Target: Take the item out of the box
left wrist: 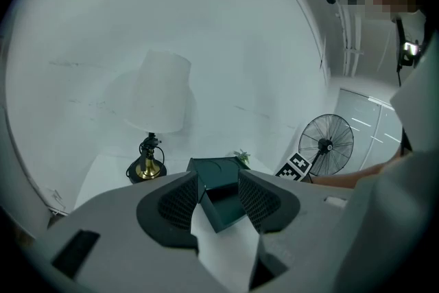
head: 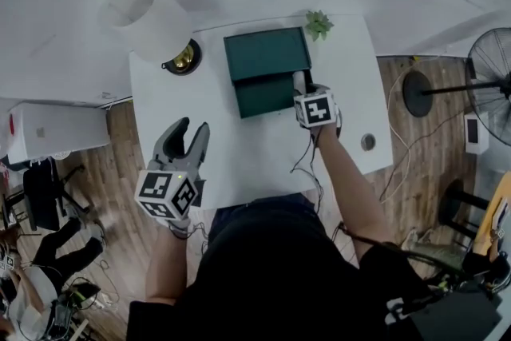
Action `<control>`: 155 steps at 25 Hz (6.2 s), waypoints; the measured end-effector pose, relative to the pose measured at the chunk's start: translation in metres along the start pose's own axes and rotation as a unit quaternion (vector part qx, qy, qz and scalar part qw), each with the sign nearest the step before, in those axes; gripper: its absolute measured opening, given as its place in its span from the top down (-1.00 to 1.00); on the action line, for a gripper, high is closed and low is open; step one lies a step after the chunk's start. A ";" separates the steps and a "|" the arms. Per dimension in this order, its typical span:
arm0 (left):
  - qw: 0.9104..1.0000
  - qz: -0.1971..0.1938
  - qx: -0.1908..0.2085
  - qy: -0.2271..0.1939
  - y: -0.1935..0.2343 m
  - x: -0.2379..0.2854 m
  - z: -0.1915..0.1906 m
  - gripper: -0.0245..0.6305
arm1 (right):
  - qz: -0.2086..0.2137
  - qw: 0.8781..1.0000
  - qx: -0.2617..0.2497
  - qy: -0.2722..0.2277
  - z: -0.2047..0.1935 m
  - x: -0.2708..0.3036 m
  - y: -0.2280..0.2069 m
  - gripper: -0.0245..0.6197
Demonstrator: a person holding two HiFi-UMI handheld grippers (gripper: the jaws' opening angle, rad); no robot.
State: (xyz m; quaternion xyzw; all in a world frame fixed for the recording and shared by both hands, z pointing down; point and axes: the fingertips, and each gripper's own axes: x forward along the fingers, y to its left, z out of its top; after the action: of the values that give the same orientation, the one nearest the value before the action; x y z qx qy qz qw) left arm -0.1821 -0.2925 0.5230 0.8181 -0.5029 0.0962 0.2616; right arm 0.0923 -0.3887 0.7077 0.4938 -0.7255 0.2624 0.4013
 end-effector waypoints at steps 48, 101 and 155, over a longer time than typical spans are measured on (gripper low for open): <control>0.999 -0.049 0.014 -0.017 -0.045 -0.046 -0.005 0.39 | 0.043 0.978 -0.061 -0.193 0.048 -0.122 0.064 0.55; 0.974 -0.013 0.106 -0.198 -0.063 -0.117 0.140 0.44 | 0.111 0.839 0.012 -0.533 0.128 -0.410 0.080 0.55; 0.984 0.009 0.087 -0.158 -0.065 -0.072 0.118 0.44 | 0.148 0.840 0.017 -0.522 0.142 -0.377 0.053 0.55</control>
State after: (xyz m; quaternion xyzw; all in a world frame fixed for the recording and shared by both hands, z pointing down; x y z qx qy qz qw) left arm -0.1718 -0.2759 0.3714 0.8382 -0.5348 0.0119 0.1058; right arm 0.0687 -0.2887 0.3150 0.4509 -0.8875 0.0341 -0.0886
